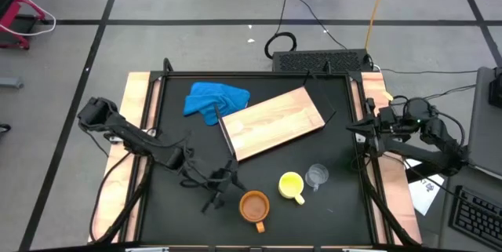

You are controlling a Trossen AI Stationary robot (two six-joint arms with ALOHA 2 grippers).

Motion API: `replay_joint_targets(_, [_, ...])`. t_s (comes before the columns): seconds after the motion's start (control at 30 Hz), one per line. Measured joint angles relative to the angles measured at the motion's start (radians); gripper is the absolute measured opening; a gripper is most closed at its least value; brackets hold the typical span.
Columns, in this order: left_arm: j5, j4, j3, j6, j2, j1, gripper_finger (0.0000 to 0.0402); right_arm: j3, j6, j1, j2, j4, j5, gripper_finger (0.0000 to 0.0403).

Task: Stack small to large cups/mugs on shelf
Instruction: Put the brown mug on the shelf

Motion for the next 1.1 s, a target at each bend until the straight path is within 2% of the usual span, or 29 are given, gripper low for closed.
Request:
replay_joint_targets(0.33, [0.026,0.072,0.000,-0.065,0.084,-0.034,0.0287,-0.012,0.002,0.000,-0.002,0.010,-0.003,0.0000])
replay_joint_targets(0.77, [0.057,0.175,0.000,-0.083,0.216,-0.023,0.0287,-0.012,0.003,0.000,-0.001,0.013,-0.003,0.0000])
replay_joint_targets(0.93, [0.057,0.168,0.005,-0.083,0.221,-0.021,0.0287,-0.012,0.003,0.000,-0.001,0.013,-0.003,0.0000])
replay_joint_targets(1.1, [0.028,-0.009,0.125,-0.089,0.222,-0.008,0.0287,-0.012,0.003,0.000,-0.001,0.013,-0.003,0.0000])
